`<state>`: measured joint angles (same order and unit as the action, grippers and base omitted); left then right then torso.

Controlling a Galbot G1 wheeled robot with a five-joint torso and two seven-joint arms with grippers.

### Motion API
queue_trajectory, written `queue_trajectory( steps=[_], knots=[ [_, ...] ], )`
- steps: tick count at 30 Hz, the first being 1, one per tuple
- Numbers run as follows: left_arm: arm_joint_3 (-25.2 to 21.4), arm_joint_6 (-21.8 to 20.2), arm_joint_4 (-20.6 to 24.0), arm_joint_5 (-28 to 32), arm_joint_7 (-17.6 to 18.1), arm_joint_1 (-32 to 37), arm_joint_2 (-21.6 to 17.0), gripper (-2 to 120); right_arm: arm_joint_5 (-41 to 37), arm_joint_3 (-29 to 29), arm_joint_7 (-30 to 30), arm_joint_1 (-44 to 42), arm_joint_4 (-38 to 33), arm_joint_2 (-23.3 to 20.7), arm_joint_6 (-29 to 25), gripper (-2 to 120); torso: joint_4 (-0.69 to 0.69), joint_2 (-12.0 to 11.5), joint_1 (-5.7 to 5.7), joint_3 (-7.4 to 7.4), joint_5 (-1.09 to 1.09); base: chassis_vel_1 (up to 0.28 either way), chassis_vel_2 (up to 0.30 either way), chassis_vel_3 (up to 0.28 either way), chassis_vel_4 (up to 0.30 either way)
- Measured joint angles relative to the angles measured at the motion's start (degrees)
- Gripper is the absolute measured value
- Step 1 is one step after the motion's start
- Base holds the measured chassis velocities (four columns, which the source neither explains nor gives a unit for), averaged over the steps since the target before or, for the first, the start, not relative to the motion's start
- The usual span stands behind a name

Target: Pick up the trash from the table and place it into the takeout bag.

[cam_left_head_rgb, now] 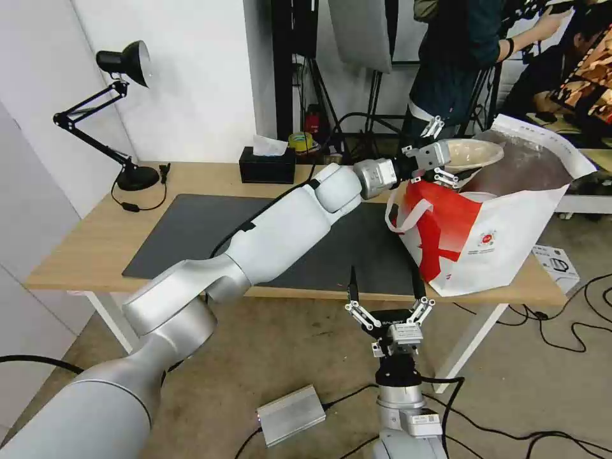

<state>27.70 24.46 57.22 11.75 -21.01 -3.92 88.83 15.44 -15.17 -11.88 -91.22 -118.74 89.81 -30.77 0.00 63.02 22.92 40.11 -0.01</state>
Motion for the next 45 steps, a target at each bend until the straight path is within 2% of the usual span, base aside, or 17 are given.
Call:
queue_trajectory(
  steps=[17,25,29,32,34,38,40,42,45],
  knots=[
    [-0.3,0.92,0.47,7.36,-0.95,-0.73,0.13,100,0.4,-0.14,0.02,-0.06,-0.12,0.05,0.08,100,0.0,0.01,0.0,0.0,0.03,0.0,0.0,0.0,0.0],
    [-1.08,1.6,1.17,7.8,-0.32,0.03,0.1,100,0.48,-0.27,0.02,-0.18,-0.3,0.03,0.09,100,0.0,0.01,0.0,0.0,0.07,0.0,0.0,0.0,0.0],
    [-2.52,1.9,2.06,7.66,1.76,0.51,-0.36,100,0.5,-0.36,0.04,-0.25,-0.35,-0.12,0.11,100,-0.01,0.01,0.0,0.0,0.08,0.0,0.0,0.0,0.0],
    [-4.93,2.64,3.18,7.31,5.81,1.72,-1.27,100,0.5,-0.89,0.06,0.25,-0.16,-0.5,0.12,100,-0.02,0.01,0.0,0.0,0.06,0.0,0.0,0.0,0.0],
    [-5.34,2.71,3.48,7.3,6.49,2.06,-1.48,100,0.48,-0.98,0.06,0.35,-0.13,-0.54,0.12,100,-0.01,0.01,0.0,0.0,0.05,0.0,0.0,0.0,0.0],
    [-9.72,2.89,7.45,7.3,12.09,6.24,-3.65,100,0.2,-1.74,0.08,1.44,-0.02,-1.23,0.22,100,0.0,0.01,0.0,0.0,0.01,0.0,0.0,0.0,0.0],
    [-10.49,2.88,8.24,7.29,13.13,7.16,-4.01,100,0.15,-1.83,0.09,1.56,0.04,-1.37,0.25,100,0.0,0.01,0.0,0.0,0.0,0.0,0.0,0.0,0.0],
    [-14.42,2.76,11.55,6.78,16.19,11.1,-4.97,100,-0.08,-2.2,0.1,1.98,0.56,-1.89,0.28,100,0.0,0.01,0.0,0.0,0.0,0.0,0.0,0.0,0.0],
    [-16.89,2.35,13.66,6.35,17.59,13.56,-5.34,100,-0.18,-2.46,0.1,2.3,0.99,-2.15,0.28,100,0.01,0.01,0.0,0.0,-0.01,0.0,0.0,0.0,0.0]
  ],
)
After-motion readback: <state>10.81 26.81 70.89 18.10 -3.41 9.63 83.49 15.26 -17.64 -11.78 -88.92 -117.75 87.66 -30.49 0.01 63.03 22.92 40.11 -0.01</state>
